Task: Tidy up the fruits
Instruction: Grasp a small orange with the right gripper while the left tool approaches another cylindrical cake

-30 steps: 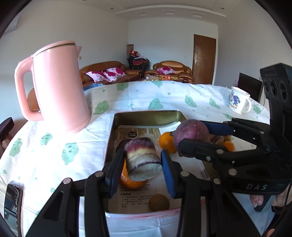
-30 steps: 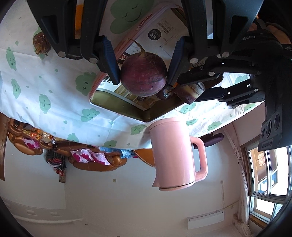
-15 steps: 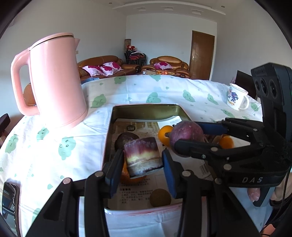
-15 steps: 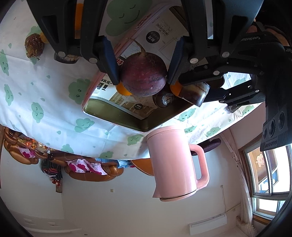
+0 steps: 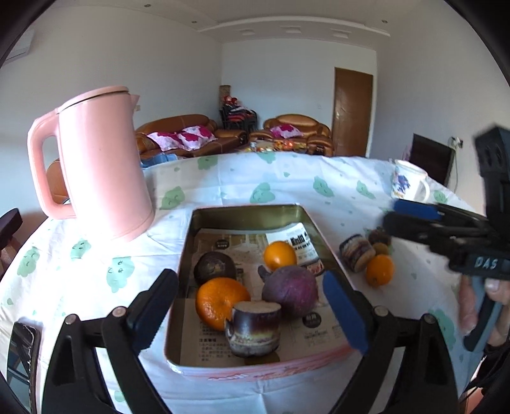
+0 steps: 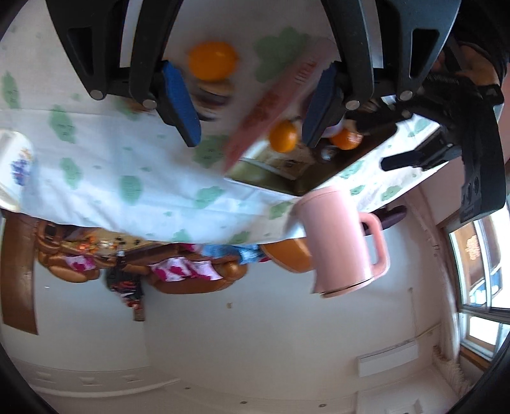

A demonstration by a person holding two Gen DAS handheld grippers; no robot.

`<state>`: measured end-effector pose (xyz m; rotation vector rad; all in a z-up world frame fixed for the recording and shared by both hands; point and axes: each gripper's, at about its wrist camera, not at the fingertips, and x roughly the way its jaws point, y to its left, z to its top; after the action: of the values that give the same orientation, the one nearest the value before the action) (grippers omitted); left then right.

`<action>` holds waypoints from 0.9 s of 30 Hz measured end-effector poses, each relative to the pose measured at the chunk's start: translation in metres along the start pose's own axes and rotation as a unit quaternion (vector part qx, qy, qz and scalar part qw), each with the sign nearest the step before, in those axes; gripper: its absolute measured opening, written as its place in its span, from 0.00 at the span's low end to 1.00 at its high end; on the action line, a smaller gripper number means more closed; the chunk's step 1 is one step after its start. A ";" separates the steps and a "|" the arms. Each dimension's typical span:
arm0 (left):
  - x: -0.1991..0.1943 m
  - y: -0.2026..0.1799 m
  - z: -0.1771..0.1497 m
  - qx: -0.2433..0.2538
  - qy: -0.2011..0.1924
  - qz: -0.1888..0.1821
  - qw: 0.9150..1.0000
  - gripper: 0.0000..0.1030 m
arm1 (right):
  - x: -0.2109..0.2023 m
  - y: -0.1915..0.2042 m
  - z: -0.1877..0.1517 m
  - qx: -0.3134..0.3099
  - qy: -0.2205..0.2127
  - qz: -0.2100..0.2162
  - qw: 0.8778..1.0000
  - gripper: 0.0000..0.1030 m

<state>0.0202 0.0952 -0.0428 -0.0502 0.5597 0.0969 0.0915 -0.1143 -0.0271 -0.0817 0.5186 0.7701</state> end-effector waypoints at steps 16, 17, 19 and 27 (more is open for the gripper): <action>0.006 -0.017 0.000 -0.015 -0.007 0.010 1.000 0.93 | 0.013 -0.015 -0.028 -0.010 0.084 -0.042 0.996 0.66; 0.006 -0.020 -0.001 -0.013 -0.006 0.007 1.000 0.93 | 0.017 -0.011 -0.029 -0.015 0.090 -0.038 0.995 0.65; 0.008 -0.024 -0.001 -0.009 -0.003 0.002 1.000 0.93 | 0.024 -0.004 -0.029 -0.026 0.101 -0.036 0.994 0.65; 0.008 -0.039 0.001 0.004 -0.002 -0.014 1.000 0.93 | 0.050 0.000 -0.034 -0.031 0.164 -0.033 0.985 0.45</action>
<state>0.0316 0.0572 -0.0452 -0.0498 0.5548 0.0678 0.1073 -0.0909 -0.0809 -0.2865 0.7995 0.7109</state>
